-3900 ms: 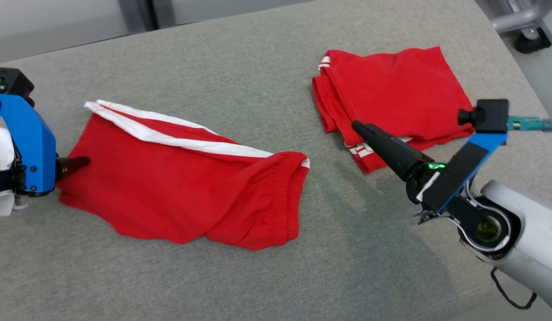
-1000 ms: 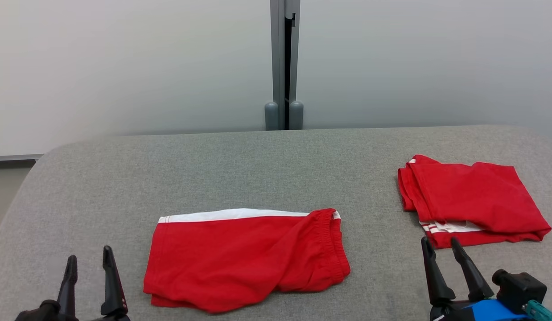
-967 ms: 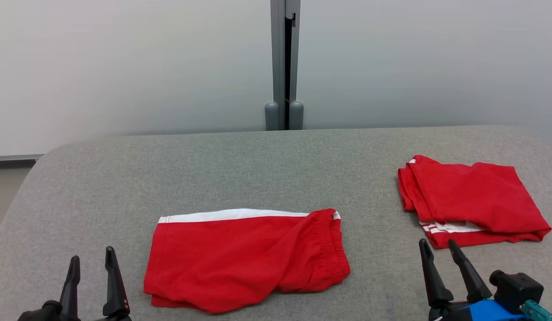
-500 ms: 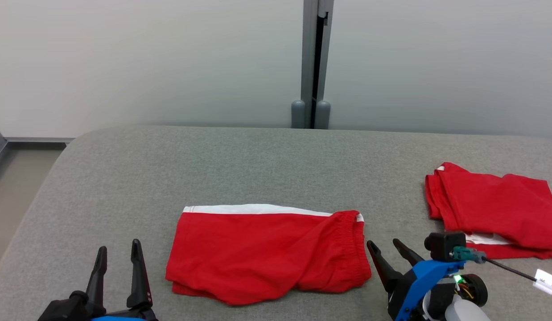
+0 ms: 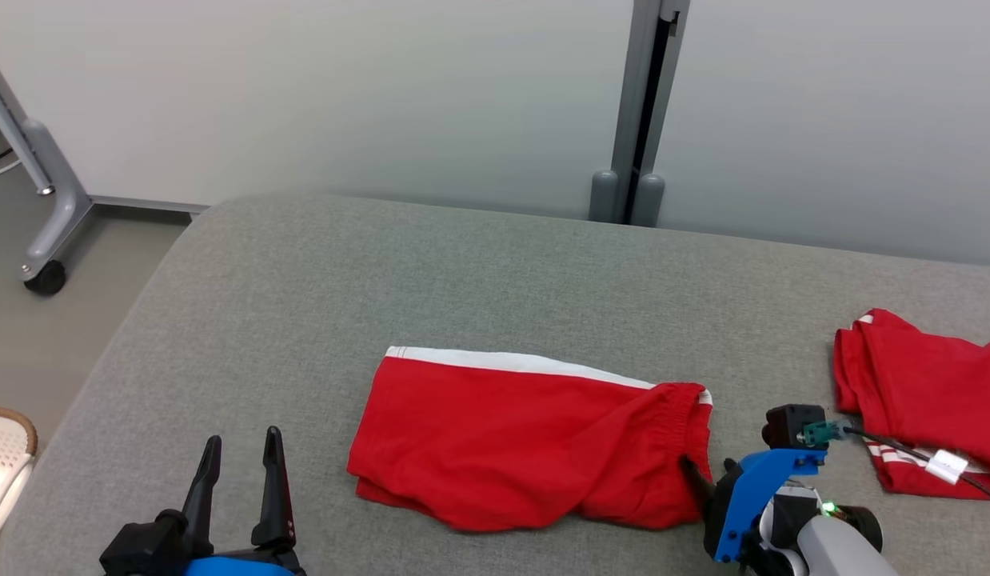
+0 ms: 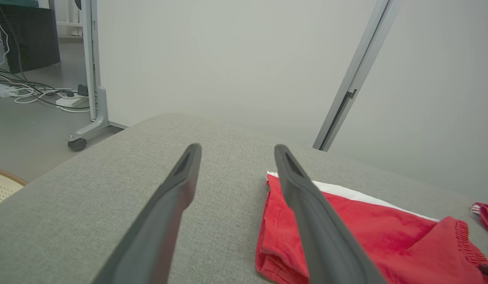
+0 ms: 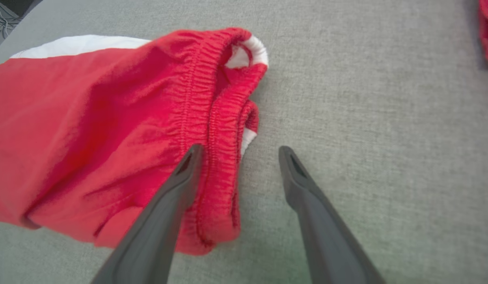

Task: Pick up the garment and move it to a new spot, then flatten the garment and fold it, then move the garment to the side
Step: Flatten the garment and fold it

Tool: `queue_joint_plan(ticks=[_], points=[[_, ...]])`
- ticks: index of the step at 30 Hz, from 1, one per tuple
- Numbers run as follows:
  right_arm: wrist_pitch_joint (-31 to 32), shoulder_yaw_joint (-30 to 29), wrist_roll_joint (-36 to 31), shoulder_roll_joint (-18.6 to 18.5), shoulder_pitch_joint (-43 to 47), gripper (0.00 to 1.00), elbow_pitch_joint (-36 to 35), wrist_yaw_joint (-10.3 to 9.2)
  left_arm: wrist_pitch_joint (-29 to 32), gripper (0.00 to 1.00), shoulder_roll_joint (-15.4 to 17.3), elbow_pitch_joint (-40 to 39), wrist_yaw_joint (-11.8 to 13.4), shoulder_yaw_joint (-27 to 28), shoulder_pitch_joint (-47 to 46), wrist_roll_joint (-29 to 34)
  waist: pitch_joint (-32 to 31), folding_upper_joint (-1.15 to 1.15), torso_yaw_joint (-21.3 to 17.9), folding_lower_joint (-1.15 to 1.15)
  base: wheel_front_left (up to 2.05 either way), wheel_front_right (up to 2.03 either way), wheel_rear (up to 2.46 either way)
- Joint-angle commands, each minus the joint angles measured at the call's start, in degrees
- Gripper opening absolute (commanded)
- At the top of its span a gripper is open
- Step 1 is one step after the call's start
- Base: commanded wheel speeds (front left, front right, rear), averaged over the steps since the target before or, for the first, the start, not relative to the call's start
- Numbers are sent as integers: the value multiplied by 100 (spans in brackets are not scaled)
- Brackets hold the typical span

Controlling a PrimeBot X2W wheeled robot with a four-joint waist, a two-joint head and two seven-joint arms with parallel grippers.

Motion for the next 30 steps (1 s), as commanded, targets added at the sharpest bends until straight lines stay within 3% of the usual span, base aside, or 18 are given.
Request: queue_joint_plan(ticks=[1, 8, 15, 16, 17, 18, 19, 26, 30], points=[[-21, 43, 110, 17, -108, 100, 128, 3, -25, 100, -7, 17, -36, 5, -123, 38, 43, -1, 57, -1, 0, 0, 0], [72, 171, 409, 17, -254, 100, 870, 3, -25, 100, -39, 117, -99, 21, -186, 97, 158, -1, 134, -1, 0, 0, 0], [561, 811, 1618, 119, -90, 100, 776, 15, -25, 100, -60, 228, -142, 12, -273, 114, 254, -1, 227, -1, 0, 0, 0], [610, 912, 1789, 125, -57, 69, 716, 17, -25, 100, -59, 241, -145, 19, -284, 114, 257, -1, 236, -1, 0, 0, 0], [632, 1010, 1937, 125, -25, 46, 676, 17, -25, 100, -58, 252, -144, 30, -296, 106, 257, -1, 242, -1, 0, 0, 0], [601, 1088, 2049, 118, -6, 35, 659, 17, -25, 100, -56, 265, -151, 39, -300, 109, 247, -1, 245, -1, 0, 0, 0], [531, 1140, 2162, 114, -2, 0, 639, 17, -25, 100, -55, 279, -156, 46, -295, 114, 230, -1, 246, -1, 0, 0, 0], [191, 1275, 2556, -18, -253, 0, 608, 3, -25, 100, -61, 335, -164, 121, -189, 136, 96, -1, 117, -1, 0, 0, 0], [60, 1441, 2448, -414, -377, 0, 420, 3, -25, 100, -78, 331, -173, 144, -107, 128, 21, -1, -56, -1, 0, 0, 0]])
